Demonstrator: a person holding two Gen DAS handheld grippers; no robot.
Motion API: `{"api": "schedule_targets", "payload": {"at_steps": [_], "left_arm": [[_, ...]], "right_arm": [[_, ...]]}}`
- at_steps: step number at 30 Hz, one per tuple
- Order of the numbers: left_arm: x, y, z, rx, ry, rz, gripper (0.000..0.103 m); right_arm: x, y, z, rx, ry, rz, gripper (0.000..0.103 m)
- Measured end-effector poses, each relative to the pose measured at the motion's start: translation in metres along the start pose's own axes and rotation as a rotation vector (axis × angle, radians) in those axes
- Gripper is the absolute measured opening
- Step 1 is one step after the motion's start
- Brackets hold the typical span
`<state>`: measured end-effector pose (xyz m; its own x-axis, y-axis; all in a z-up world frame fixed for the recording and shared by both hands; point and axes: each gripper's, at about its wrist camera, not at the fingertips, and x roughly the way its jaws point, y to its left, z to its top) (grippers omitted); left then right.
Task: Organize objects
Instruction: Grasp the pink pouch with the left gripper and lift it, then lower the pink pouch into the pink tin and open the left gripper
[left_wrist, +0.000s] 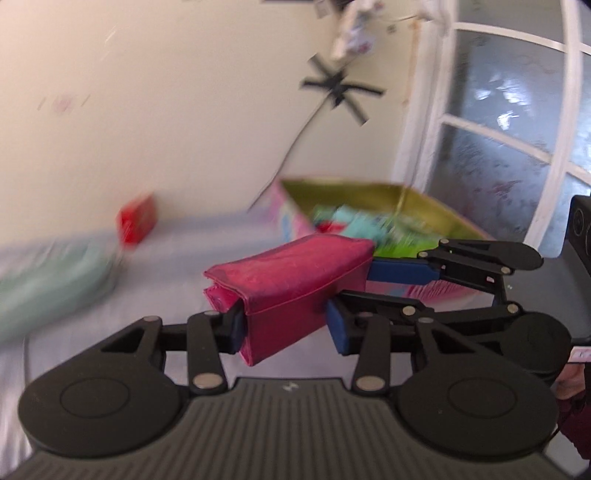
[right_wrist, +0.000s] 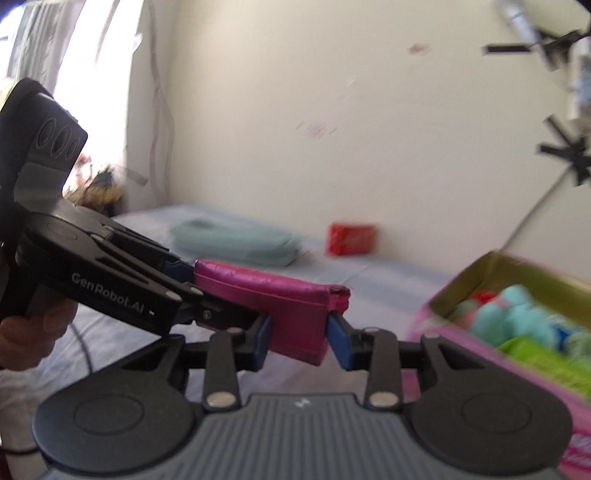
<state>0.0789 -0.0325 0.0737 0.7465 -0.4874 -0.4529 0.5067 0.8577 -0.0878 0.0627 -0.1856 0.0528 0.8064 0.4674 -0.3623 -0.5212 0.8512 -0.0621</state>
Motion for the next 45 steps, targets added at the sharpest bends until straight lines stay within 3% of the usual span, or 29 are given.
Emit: {"api": "schedule_targets", "payload": {"at_steps": [5, 12, 15, 18, 22, 24, 31, 35, 45], "left_arm": [[0.025, -0.042, 0.031, 0.146, -0.087, -0.015, 0.048], [0.09, -0.089, 0.054, 0.214, -0.11, -0.075, 0.049], [0.127, -0.114, 0.057, 0.284, -0.093, 0.038, 0.063], [0.153, -0.117, 0.06, 0.28, -0.041, 0.118, 0.063], [0.146, -0.099, 0.059, 0.182, -0.018, 0.109, 0.068], [0.138, -0.095, 0.058, 0.158, -0.021, 0.123, 0.072], [0.102, -0.083, 0.045, 0.074, -0.017, 0.126, 0.074], [0.082, -0.08, 0.03, 0.063, -0.001, 0.14, 0.075], [0.054, -0.05, -0.012, 0.023, 0.099, 0.243, 0.075]], "right_arm": [[-0.025, -0.028, 0.011, -0.046, -0.089, -0.165, 0.033], [-0.031, -0.08, 0.006, -0.043, -0.114, -0.386, 0.033], [-0.019, -0.105, -0.002, -0.034, -0.073, -0.499, 0.035], [0.003, -0.128, -0.011, -0.014, -0.011, -0.625, 0.04], [-0.004, -0.141, -0.024, 0.084, -0.045, -0.601, 0.045], [-0.009, -0.141, -0.029, 0.103, -0.063, -0.607, 0.056], [-0.036, -0.133, -0.032, 0.234, -0.135, -0.589, 0.061], [-0.055, -0.124, -0.034, 0.33, -0.196, -0.583, 0.077], [-0.075, -0.094, -0.047, 0.541, -0.215, -0.506, 0.077]]}}
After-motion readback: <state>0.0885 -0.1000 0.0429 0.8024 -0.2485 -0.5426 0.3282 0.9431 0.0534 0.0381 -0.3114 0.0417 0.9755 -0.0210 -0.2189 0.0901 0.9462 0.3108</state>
